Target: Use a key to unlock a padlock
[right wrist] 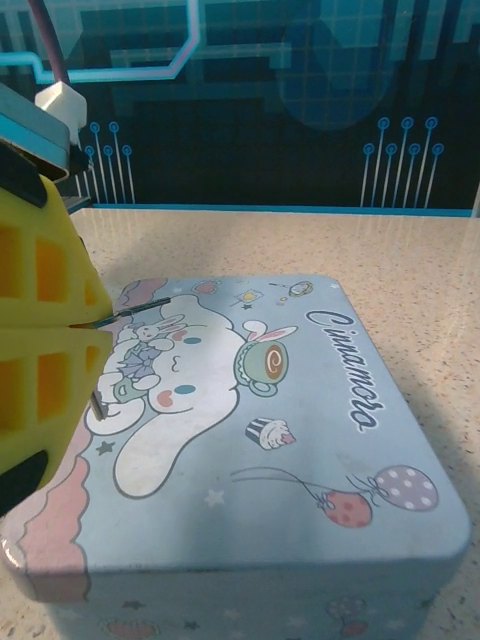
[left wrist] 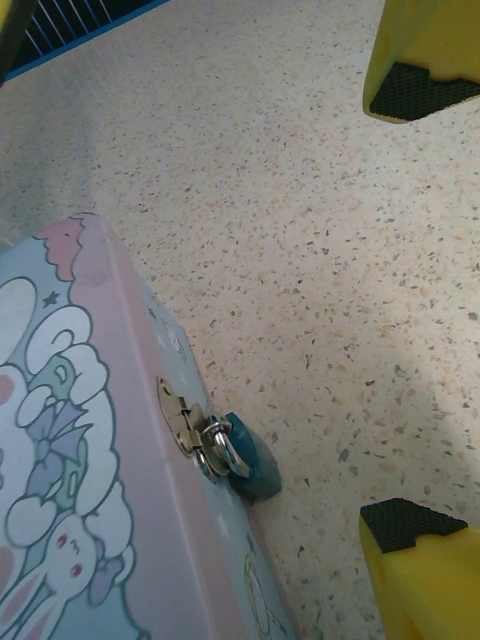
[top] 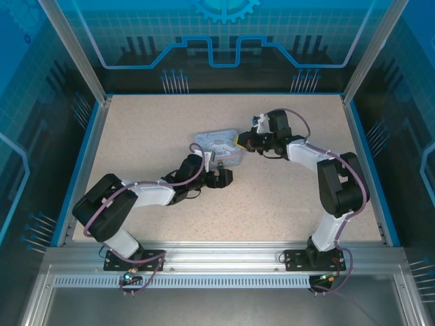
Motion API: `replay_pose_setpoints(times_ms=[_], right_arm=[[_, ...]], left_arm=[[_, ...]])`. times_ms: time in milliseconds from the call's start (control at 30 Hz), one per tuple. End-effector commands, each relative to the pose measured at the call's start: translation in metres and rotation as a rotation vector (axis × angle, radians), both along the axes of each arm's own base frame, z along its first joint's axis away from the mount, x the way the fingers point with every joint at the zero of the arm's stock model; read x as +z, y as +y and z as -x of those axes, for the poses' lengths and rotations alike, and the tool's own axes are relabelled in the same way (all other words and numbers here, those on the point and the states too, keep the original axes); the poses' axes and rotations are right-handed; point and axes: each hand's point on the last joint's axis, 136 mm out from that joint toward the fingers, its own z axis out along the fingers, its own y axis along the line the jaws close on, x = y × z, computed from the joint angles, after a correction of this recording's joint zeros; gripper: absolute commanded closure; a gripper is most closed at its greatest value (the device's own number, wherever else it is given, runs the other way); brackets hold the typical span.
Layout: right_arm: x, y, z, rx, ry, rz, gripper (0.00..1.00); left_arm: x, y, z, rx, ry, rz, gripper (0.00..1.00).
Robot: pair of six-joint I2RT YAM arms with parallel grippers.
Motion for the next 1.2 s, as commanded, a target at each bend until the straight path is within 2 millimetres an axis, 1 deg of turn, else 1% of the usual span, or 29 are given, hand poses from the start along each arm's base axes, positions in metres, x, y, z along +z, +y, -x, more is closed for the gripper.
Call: replay_pose_setpoints(times_ms=[0,100,300,467,633,800,1000,1167], right_arm=[[0.005,0.010,-0.008,0.020,-0.025,0.006,1.00],[0.003,0.013,-0.012,0.026,-0.017,0.010,1.00],[-0.005,0.016,-0.018,0.030,0.001,0.009,1.00],[-0.012,0.015,-0.016,0.028,0.015,0.025,1.00],[-0.019,0.016,-0.013,0.036,0.029,0.030,1.00],[-0.025,0.014,-0.009,0.039,0.038,0.046,1.00],[-0.032,0.014,-0.006,0.042,0.050,0.059,1.00],[-0.037,0.017,-0.003,0.047,0.059,0.064,1.00]], left_arm=[[-0.003,-0.009,0.000,-0.056,-0.042,0.008,0.01],[-0.006,-0.012,-0.003,-0.068,-0.052,-0.004,0.01],[-0.011,-0.011,-0.014,-0.070,-0.090,-0.071,0.01],[-0.018,-0.012,-0.020,-0.064,-0.101,-0.096,0.01],[-0.026,-0.007,-0.028,-0.037,-0.122,-0.137,0.01],[-0.025,-0.004,-0.036,-0.009,-0.154,-0.162,0.01],[-0.026,-0.006,-0.044,0.012,-0.183,-0.170,0.01],[-0.029,-0.015,-0.049,0.010,-0.187,-0.161,0.01]])
